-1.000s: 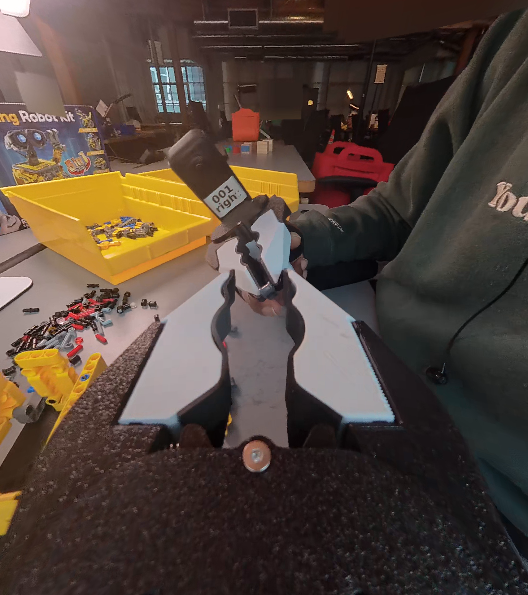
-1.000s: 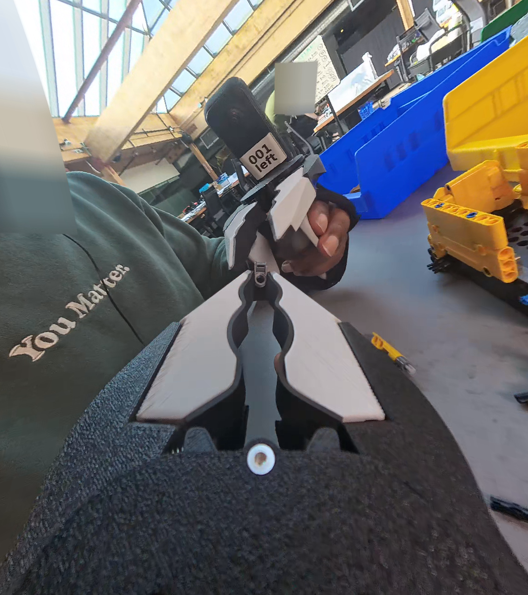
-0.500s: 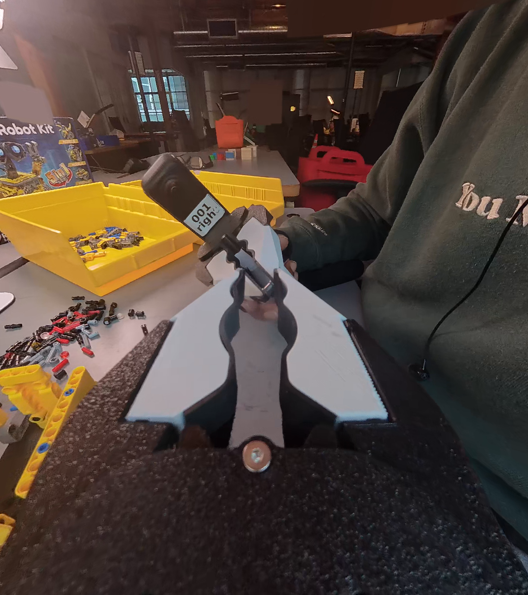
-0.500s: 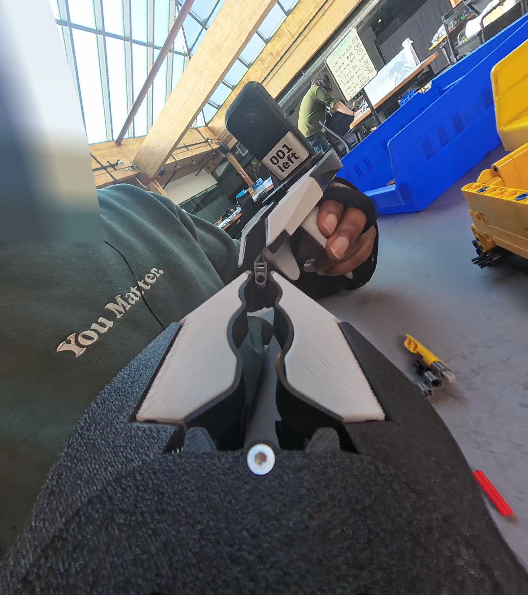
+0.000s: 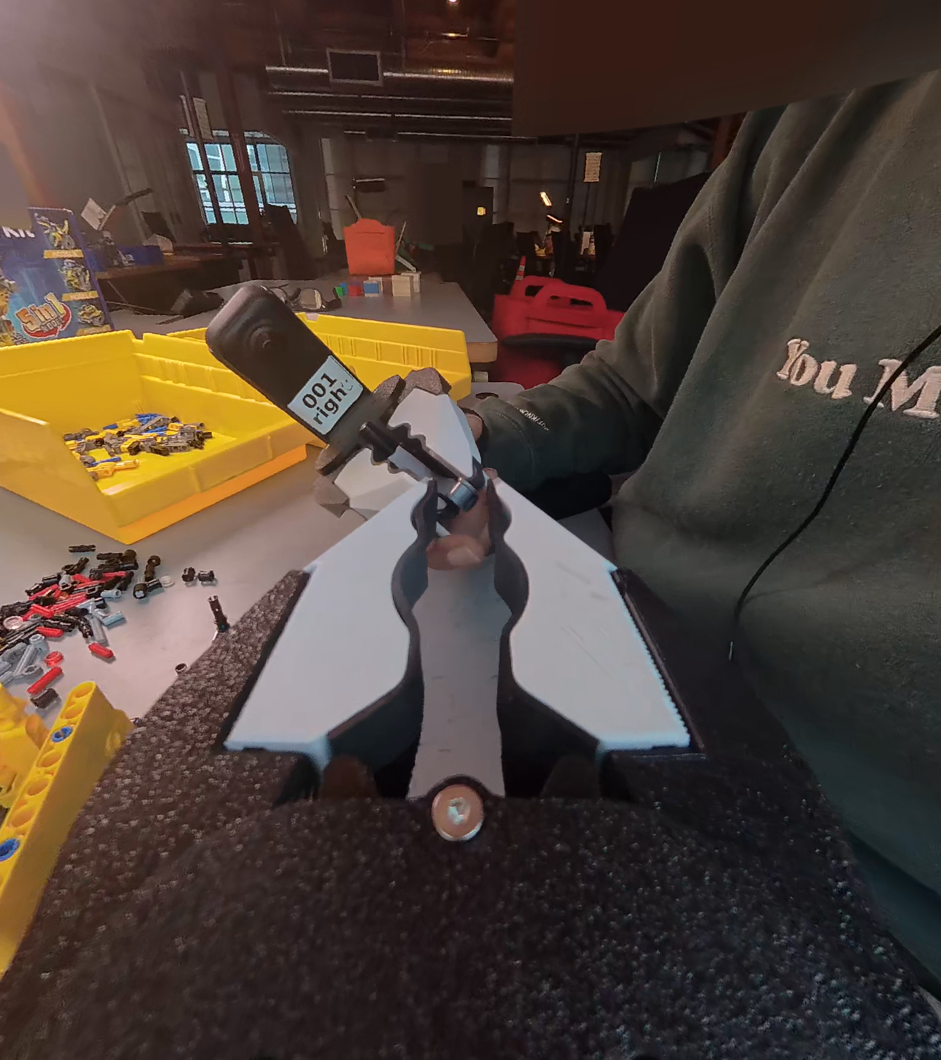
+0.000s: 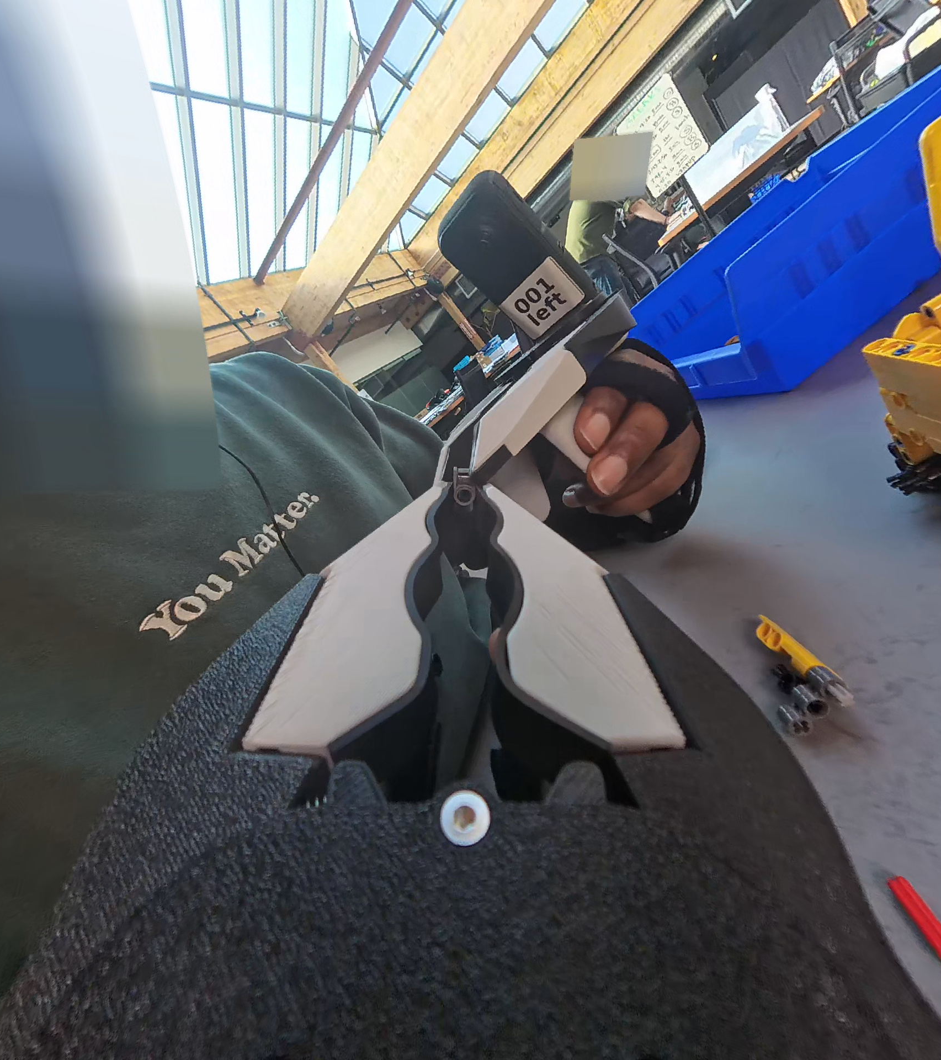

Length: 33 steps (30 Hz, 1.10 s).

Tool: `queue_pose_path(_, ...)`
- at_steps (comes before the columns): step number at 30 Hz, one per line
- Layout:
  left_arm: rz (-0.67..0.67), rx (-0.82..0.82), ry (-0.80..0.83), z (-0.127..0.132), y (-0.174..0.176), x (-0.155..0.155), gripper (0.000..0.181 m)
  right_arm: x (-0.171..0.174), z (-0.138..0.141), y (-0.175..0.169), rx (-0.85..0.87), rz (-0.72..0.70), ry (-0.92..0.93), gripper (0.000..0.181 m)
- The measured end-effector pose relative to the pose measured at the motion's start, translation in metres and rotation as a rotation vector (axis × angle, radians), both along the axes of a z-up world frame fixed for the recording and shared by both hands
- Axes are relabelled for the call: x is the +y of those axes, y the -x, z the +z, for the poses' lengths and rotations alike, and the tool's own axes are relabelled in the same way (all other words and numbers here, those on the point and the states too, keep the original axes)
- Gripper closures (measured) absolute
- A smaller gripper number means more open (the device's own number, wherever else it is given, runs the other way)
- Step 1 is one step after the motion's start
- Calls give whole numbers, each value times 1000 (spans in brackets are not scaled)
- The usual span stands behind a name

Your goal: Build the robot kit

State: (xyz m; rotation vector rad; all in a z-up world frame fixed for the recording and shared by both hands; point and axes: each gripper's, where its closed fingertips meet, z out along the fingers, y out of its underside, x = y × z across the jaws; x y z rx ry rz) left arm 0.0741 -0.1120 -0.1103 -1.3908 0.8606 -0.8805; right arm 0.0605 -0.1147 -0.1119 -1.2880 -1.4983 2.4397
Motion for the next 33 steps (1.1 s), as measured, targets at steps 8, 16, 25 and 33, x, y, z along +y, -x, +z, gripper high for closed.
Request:
queue_pose_path(8, 20, 17, 6, -2, 2, 3, 170, 4, -2, 2, -16, -5, 22, 175)
queue_pose_path(16, 25, 22, -10, -2, 3, 2, 172, 4, 0, 0, -22, 12, 48, 175)
queue_pose_path(25, 48, 21, -2, -1, 7, 5, 172, 8, 2, 1, 1, -30, 22, 171)
queue_pose_path(33, 84, -19, 120, -7, 18, 17, 173, 26, -1, 11, 217, -403, -545, 165)
